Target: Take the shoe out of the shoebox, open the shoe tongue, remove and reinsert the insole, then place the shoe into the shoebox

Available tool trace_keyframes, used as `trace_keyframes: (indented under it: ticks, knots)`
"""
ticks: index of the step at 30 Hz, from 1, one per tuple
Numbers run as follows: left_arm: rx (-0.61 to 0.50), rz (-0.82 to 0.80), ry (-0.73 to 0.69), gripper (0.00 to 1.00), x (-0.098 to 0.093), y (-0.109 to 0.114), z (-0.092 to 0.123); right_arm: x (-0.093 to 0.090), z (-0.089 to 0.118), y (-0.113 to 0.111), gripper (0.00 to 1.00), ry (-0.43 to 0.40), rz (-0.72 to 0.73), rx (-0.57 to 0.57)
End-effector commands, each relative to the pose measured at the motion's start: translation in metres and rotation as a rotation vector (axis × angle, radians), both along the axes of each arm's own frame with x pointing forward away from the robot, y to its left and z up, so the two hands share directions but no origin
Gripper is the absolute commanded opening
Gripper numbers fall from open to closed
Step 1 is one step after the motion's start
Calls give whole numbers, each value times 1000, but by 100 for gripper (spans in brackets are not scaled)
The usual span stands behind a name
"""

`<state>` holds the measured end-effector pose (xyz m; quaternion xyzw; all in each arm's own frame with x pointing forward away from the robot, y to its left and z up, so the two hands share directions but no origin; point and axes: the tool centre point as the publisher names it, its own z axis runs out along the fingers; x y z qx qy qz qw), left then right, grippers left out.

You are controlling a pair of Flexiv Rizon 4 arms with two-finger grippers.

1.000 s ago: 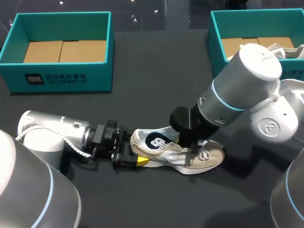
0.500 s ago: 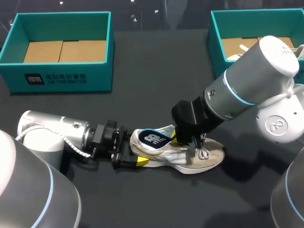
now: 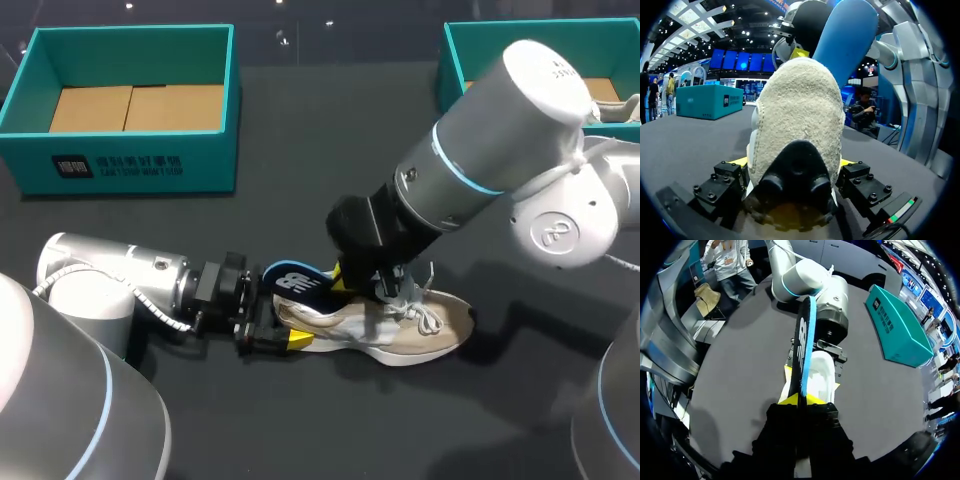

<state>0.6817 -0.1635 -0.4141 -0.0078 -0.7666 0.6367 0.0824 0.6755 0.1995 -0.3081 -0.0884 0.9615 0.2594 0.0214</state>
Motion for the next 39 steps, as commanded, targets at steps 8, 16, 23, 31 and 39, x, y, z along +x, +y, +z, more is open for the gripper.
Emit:
trace_keyframes:
  ticks: [8, 16, 23, 31, 39]
  knots:
    - [-1, 3, 0, 0, -1, 2, -3, 8, -7, 9, 20, 147, -79, 83]
    - [-1, 3, 0, 0, -1, 2, -3, 10, -6, 2, 40, 279, -150, 151]
    - [-1, 3, 0, 0, -1, 2, -3, 12, -1, 7, 47, 319, -166, 133]
    - [-1, 3, 0, 0, -1, 2, -3, 9, 4, 19, 44, 320, -141, 102]
    - [-1, 3, 0, 0, -1, 2, -3, 9, -2, 31, 46, 328, -111, 83]
